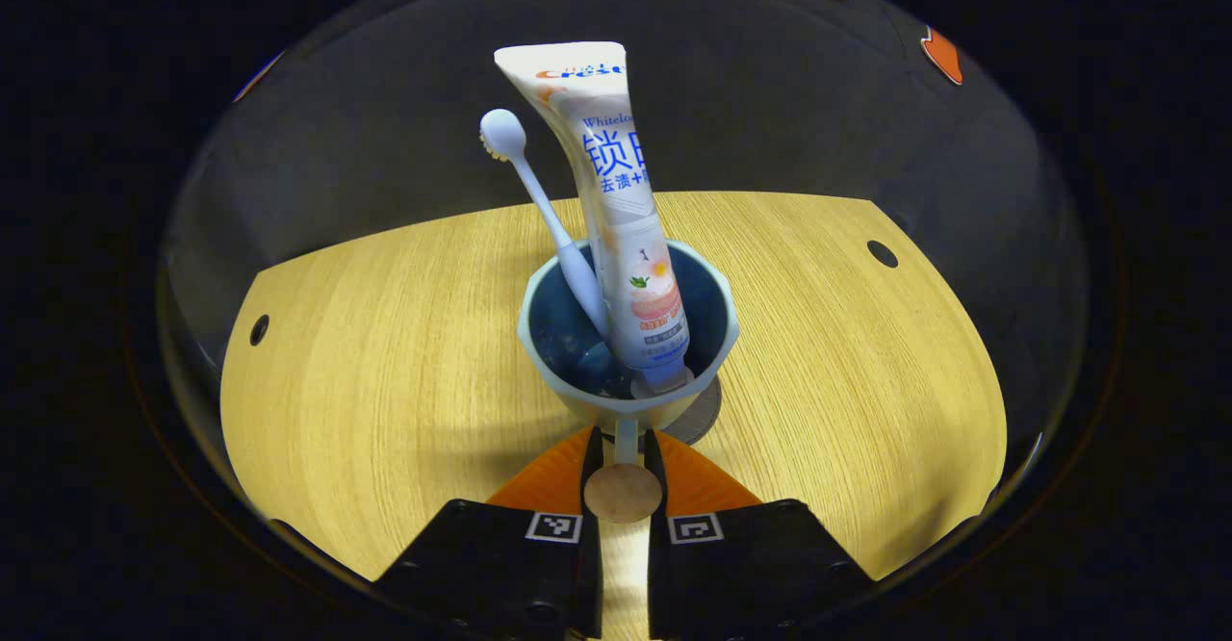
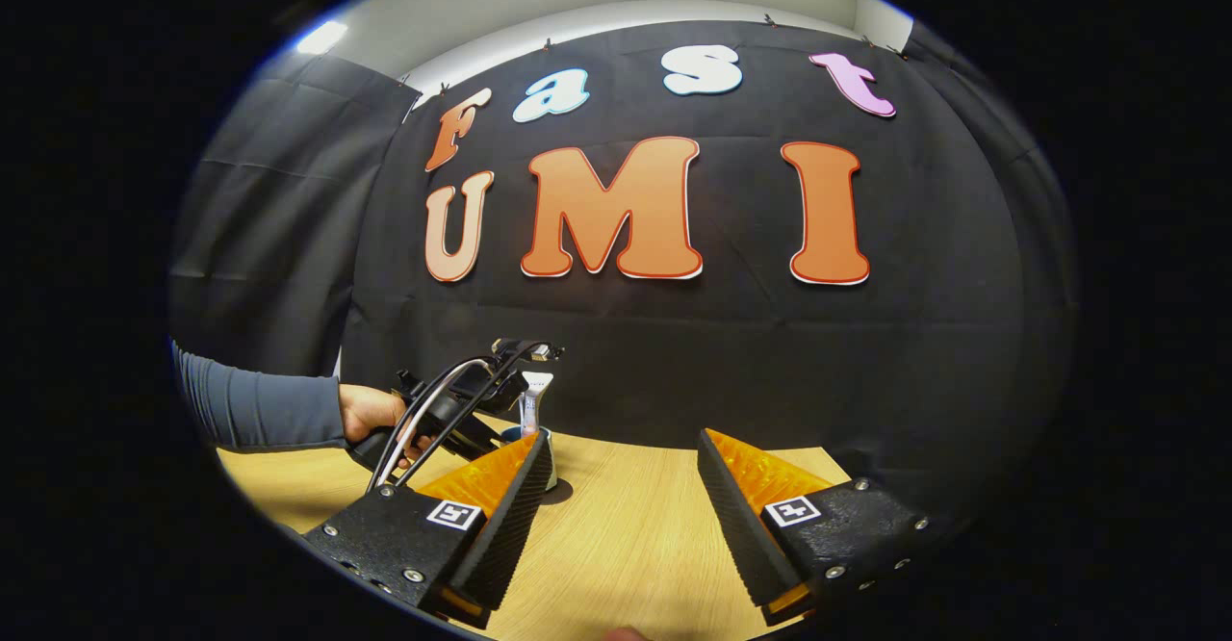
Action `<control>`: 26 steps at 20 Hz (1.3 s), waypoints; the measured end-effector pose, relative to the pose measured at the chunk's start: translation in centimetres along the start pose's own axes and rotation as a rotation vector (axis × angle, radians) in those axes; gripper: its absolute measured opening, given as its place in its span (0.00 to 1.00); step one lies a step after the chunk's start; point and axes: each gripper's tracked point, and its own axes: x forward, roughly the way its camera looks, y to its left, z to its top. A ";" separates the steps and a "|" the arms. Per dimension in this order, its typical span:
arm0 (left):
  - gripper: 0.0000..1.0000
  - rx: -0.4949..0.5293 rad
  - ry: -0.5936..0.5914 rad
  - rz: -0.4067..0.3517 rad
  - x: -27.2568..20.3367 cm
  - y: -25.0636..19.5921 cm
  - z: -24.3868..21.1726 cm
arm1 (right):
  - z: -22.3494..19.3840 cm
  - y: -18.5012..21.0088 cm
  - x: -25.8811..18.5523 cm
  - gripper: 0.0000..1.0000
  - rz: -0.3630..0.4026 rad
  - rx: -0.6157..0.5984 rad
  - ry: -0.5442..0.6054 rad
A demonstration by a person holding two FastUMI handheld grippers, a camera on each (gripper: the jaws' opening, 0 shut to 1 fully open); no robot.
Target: Put the toothbrush and toothpaste on the desktop into the cup, then pick up the cup and place it on the coaster on the desktop.
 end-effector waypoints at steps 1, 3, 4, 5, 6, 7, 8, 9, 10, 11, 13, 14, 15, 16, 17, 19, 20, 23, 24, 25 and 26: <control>0.18 0.001 0.009 -0.001 -0.1 0.0 0.0 | -0.2 -0.4 -0.1 0.92 -0.006 -0.002 0.004; 0.18 0.017 0.019 0.007 -0.3 0.2 -0.1 | -0.4 -0.7 -0.1 0.92 -0.013 0.007 0.011; 0.22 0.027 0.003 0.005 -0.6 0.2 0.1 | -0.5 -0.7 0.0 0.92 -0.014 0.014 0.013; 0.31 0.031 -0.022 0.007 -1.0 0.3 0.6 | -0.7 -0.7 0.1 0.92 -0.016 0.019 0.016; 0.42 0.035 -0.049 0.004 -1.0 0.6 0.7 | -0.9 -0.7 0.1 0.92 -0.017 0.021 0.020; 0.59 0.034 -0.068 0.003 -1.3 0.4 0.8 | -1.1 -0.7 0.2 0.92 -0.021 0.020 0.024; 0.77 0.033 -0.087 0.009 -2.0 0.2 1.2 | -1.2 -0.7 0.2 0.92 -0.022 0.016 0.028; 0.94 0.034 -0.110 0.009 -2.7 0.3 1.5 | -1.3 -0.7 0.2 0.92 -0.024 0.013 0.032; 1.00 0.036 -0.136 0.014 -3.5 0.5 1.8 | -1.4 -0.8 0.3 0.92 -0.026 0.016 0.032; 1.00 0.041 -0.158 0.020 -4.1 0.7 1.8 | -1.5 -0.6 0.3 0.92 -0.024 0.023 0.036; 1.00 0.044 -0.209 0.027 -5.8 1.2 1.8 | -1.4 -0.3 0.4 0.92 -0.022 0.035 0.035; 1.00 0.043 -0.246 0.028 -6.8 1.4 1.9 | -1.3 -0.2 0.5 0.92 -0.027 0.033 0.033; 1.00 0.044 -0.293 0.034 -7.7 1.7 2.2 | -1.3 -0.2 0.4 0.92 -0.029 0.030 0.027; 1.00 0.045 -0.336 0.047 -8.7 2.1 2.3 | -1.1 -0.2 0.3 0.92 -0.032 0.033 0.014; 1.00 0.046 -0.390 0.060 -9.9 2.6 2.5 | -1.1 -0.2 0.1 0.92 -0.034 0.036 0.007; 1.00 0.053 -0.484 0.088 -12.5 3.4 2.3 | -0.7 -0.3 0.1 0.92 -0.047 0.029 -0.008; 1.00 0.061 -0.526 0.105 -13.6 3.5 2.2 | -0.4 -0.5 -0.1 0.92 -0.061 0.022 -0.020; 1.00 0.091 -0.610 0.200 -16.7 5.6 1.1 | 0.8 -0.3 -0.4 0.92 -0.086 -0.006 -0.067; 1.00 0.090 -0.633 0.206 -17.0 5.7 0.6 | 1.1 -0.1 -0.5 0.92 -0.090 -0.022 -0.084; 1.00 0.079 -0.651 0.204 -17.7 5.7 0.3 | 1.3 0.1 -0.6 0.87 -0.096 -0.036 -0.098; 0.99 0.072 -0.682 0.194 -18.3 5.7 -0.1 | 1.3 0.4 -0.7 0.92 -0.098 -0.048 -0.107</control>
